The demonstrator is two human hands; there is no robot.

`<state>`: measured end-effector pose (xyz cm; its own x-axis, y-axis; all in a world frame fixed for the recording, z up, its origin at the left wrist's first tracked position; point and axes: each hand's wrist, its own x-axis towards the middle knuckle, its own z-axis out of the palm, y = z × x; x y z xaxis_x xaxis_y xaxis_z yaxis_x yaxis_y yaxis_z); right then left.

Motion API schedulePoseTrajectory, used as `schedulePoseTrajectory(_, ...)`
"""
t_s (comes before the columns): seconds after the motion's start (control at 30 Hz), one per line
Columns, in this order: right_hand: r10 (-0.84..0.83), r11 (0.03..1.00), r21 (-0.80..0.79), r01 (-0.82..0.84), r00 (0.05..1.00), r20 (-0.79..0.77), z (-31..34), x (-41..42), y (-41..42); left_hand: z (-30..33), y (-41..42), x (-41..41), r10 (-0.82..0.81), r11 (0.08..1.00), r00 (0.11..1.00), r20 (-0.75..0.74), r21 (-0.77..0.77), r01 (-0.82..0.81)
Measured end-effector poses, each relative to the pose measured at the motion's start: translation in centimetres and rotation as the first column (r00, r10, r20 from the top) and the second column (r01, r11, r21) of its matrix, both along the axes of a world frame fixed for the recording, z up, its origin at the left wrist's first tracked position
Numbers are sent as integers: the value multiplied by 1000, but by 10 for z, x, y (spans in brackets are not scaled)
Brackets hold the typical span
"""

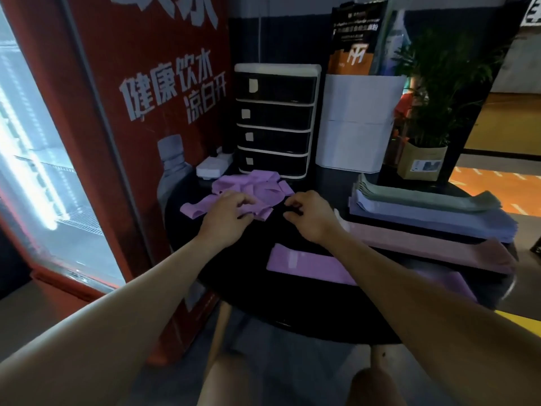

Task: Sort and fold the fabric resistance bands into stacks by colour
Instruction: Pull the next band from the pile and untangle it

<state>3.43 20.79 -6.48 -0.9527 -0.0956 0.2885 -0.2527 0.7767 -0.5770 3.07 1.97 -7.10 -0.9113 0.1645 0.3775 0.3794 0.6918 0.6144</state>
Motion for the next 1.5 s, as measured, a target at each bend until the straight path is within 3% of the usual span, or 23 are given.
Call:
schedulePoseTrajectory(0.13,70,997,43,-71,997,17,1,-33,-25,-1,-21,-26,102,994,995,12,-32,-101)
schedulePoseTrajectory(0.27,114,991,68,-117,993,39,-4,-62,-42,0,-27,-41,105,993,994,24,-55,-103)
schedulePoseTrajectory(0.47,116,947,266,-179,965,236,-20,-96,-61,-8,-24,-60,60,994,985,164,-100,-44)
schedulePoseTrajectory(0.67,133,989,40,-140,981,138,-15,-86,-54,-23,-24,-65,52,996,991,121,-71,-44)
schedulePoseTrajectory(0.77,153,986,-71,-148,985,85,5,-85,-48,-16,-28,-69,124,988,992,16,-95,-122)
schedulePoseTrajectory(0.93,118,958,-257,-128,992,-51,54,-81,-20,32,-24,-68,120,959,991,-54,265,-102)
schedulePoseTrajectory(1.13,70,923,-365,-121,986,-149,94,-69,4,90,-5,-62,-20,941,985,-172,329,77)
schedulePoseTrajectory(1.23,26,851,-513,-113,985,-173,106,-60,13,106,5,-59,-70,906,989,-132,407,118)
schedulePoseTrajectory(1.5,184,769,-603,-211,977,-107,118,-33,27,127,20,-44,-210,673,975,66,734,95)
